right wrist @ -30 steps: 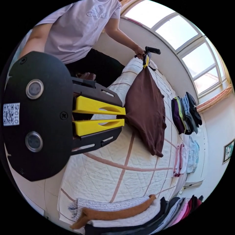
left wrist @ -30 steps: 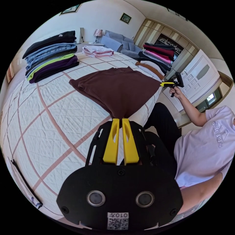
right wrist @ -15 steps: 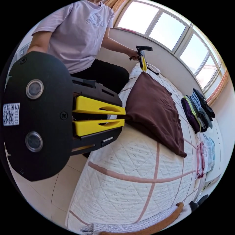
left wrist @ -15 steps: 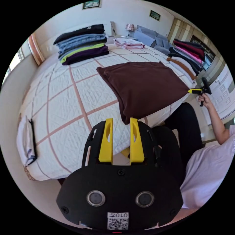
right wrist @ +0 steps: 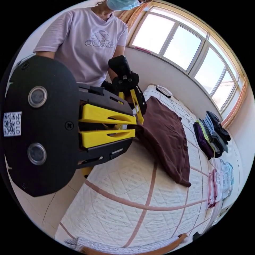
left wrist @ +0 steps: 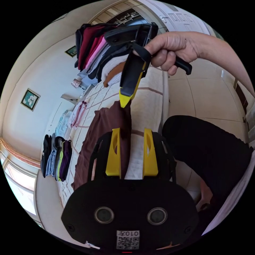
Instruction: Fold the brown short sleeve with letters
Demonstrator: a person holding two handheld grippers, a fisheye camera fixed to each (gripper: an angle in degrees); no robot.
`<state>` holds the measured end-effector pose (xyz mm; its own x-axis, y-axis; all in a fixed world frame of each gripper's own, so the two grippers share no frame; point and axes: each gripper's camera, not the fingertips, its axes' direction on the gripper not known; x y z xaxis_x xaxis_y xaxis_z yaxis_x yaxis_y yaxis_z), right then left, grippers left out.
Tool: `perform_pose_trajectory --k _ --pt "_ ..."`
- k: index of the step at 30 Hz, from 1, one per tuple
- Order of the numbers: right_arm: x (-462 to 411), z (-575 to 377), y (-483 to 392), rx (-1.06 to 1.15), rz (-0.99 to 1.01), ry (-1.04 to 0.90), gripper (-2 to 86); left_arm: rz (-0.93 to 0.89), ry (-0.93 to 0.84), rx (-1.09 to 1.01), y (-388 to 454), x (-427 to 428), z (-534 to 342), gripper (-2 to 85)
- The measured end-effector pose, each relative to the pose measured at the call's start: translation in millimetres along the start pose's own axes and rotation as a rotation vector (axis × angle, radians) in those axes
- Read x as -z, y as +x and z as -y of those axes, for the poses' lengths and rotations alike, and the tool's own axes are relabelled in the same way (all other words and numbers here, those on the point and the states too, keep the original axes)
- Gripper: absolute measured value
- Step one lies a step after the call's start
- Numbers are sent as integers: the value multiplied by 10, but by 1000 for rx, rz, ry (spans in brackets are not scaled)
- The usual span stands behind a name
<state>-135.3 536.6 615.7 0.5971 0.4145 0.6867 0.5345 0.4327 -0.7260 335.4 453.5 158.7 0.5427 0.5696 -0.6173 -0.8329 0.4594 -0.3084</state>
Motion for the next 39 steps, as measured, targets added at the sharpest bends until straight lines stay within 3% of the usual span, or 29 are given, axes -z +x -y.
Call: perform_pose_trajectory --k 3,6,8,13,19,25,29,33,39 --pt "7 89 -6 55 21 -40 56 51 -29 48 34 -93 151 56" --pt "144 154 60 77 30 2 88 -103 43 230 -258 -24 -60 33" --pt "357 213 344 -34 95 149 150 -163 90 337 -429 37 -276 25" --pt "331 549 1127 -274 290 240 176 -130 135 377 -525 225 -498 13" --pt "78 1173 1511 -392 249 125 156 -144 162 417 -734 316 -671 9" --pt "-57 1478 1408 -412 269 166 71 -157 197 472 -1087 446 -992 7" --pt "44 1741 971 -384 170 200 51 -170 238 583 -1449 652 -1409 4" --pt "72 2337 76 -249 -31 151 50 -258 335 862 -2040 919 -2342 1" --pt "-1005 3674 -1781 81 -404 -151 49 -413 508 1393 -2514 1019 -4253 -1"
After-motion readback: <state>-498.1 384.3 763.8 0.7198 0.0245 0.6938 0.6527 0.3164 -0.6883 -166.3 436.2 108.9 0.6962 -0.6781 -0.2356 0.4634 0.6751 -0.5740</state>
